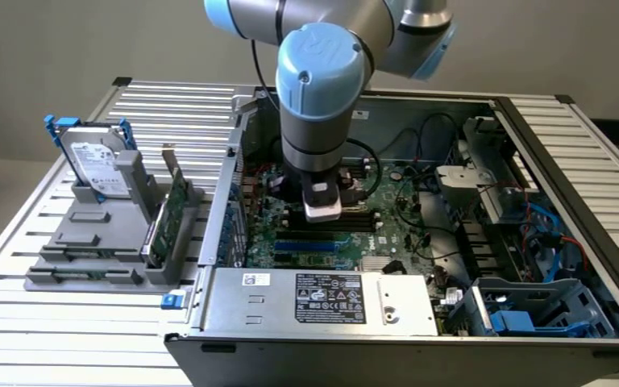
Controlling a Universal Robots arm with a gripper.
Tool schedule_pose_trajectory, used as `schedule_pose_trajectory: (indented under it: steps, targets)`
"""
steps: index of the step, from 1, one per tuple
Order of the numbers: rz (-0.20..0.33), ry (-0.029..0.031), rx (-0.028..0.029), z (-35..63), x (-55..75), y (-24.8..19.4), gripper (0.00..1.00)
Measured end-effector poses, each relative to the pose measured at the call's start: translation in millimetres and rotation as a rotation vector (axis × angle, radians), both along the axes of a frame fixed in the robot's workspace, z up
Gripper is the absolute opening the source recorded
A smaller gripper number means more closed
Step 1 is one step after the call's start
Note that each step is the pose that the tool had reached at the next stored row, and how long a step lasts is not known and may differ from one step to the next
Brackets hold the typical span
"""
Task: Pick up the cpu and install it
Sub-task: 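Install the second cpu locking lever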
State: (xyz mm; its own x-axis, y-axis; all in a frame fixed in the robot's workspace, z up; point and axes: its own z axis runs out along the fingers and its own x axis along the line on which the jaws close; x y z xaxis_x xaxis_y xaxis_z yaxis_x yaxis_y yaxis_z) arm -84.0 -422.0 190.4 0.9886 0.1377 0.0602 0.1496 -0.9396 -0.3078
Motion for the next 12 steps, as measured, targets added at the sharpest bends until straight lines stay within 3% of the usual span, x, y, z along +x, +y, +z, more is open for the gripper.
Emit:
schedule_pose_trajectory:
  steps: [4,6,10,12]
  targets:
    - [-0.007,0.006,-0.0042,1.4,0.0,0.0,0.11]
    - [-0.01,0.0096,-0.012,1.6,0.0,-0.1,0.11]
    - [-0.015,0.0132,-0.0335,1.3,0.1,0.3,0.11]
    - [-0.019,0.013,-0.0362,1.3,0.1,0.5,0.11]
